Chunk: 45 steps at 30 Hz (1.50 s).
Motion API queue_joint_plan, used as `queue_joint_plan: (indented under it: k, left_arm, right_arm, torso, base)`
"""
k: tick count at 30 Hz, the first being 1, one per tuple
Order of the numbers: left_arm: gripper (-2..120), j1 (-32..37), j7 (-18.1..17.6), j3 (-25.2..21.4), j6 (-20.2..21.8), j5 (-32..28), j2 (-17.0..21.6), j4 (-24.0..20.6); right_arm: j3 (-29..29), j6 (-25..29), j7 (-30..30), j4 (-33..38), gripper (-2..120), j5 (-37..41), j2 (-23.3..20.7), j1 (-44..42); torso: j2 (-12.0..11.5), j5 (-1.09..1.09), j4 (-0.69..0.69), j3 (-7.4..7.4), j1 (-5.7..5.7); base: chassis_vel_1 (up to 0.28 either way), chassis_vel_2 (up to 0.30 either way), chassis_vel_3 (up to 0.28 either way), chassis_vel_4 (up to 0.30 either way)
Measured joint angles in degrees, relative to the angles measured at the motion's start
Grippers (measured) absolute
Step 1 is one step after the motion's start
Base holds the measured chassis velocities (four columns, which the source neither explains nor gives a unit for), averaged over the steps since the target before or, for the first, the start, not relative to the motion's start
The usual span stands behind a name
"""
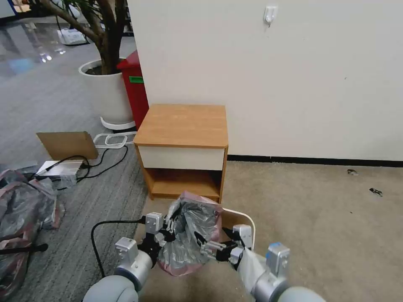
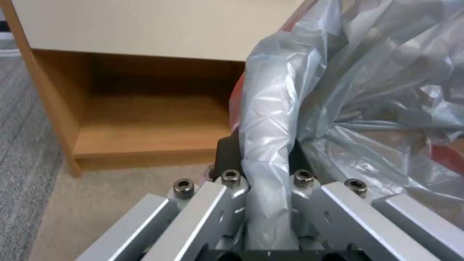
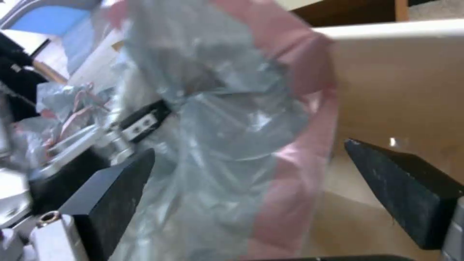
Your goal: Pick up the garbage bag from the table and place it over the trash can.
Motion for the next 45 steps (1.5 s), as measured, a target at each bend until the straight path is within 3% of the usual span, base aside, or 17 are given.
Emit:
queue_joint_plan:
  k: [12, 21, 45]
  left_arm:
    - [5, 1.2, 0.5, -0.6, -0.4, 0.1, -0.3, -1.5]
    - [5, 1.5, 0.5, -0.5, -0.6, 0.4, -0.5, -1.7]
    - [5, 1.7, 0.3, -0.7, -0.8, 0.8, -0.6, -1.1]
  right_arm:
    - [-1.3, 0.1, 2.1, -3.8, 99, 1.2, 1.8, 3.7]
    - [-3.0, 1.1, 2.1, -5.2, 90, 1.2, 2.9, 4.3]
    - [-4.1, 4.0, 0.3, -5.8, 1, -2.6, 3.8, 3.4]
  torso:
    - [0.0, 0.00, 0.00, 0.00, 0.00]
    - [0.0, 0.00, 0.00, 0.00, 0.00]
    - [0.0, 0.00, 0.00, 0.00, 0.00]
  base:
    - [0.000, 0.000, 0.000, 0.000]
    - [0.000, 0.000, 0.000, 0.000]
    - [0.000, 0.000, 0.000, 0.000]
